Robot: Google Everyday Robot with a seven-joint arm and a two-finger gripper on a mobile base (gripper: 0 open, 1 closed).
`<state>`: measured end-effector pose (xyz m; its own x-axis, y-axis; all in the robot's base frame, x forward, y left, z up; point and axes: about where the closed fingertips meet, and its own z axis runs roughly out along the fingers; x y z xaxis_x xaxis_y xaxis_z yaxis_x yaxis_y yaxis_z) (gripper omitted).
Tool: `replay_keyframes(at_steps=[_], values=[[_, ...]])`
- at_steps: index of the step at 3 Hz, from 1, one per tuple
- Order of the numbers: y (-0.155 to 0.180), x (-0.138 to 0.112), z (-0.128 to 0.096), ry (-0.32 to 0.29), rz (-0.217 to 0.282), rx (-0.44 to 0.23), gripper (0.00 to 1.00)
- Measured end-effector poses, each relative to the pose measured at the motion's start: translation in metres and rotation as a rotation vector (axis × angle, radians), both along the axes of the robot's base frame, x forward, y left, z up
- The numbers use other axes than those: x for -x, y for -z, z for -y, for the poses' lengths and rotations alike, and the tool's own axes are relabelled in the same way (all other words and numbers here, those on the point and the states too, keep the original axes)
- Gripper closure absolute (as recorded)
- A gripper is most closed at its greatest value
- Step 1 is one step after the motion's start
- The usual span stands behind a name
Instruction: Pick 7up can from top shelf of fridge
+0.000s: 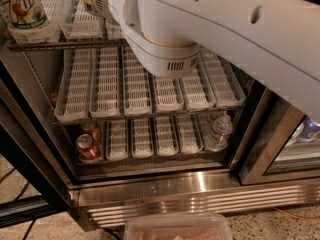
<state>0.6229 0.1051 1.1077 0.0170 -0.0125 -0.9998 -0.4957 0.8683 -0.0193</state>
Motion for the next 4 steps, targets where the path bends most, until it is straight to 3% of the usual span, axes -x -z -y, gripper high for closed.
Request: replay_keyframes(at_steps=[2, 3, 4], values=[[0.0, -0.004, -0.007, -0.025, -0.005, 0.003, 1.0], [0.007, 0.012, -0.007, -0.075, -0.002, 0.045, 1.0], [0.003, 0.012, -0.007, -0.076, -0.001, 0.046, 1.0]])
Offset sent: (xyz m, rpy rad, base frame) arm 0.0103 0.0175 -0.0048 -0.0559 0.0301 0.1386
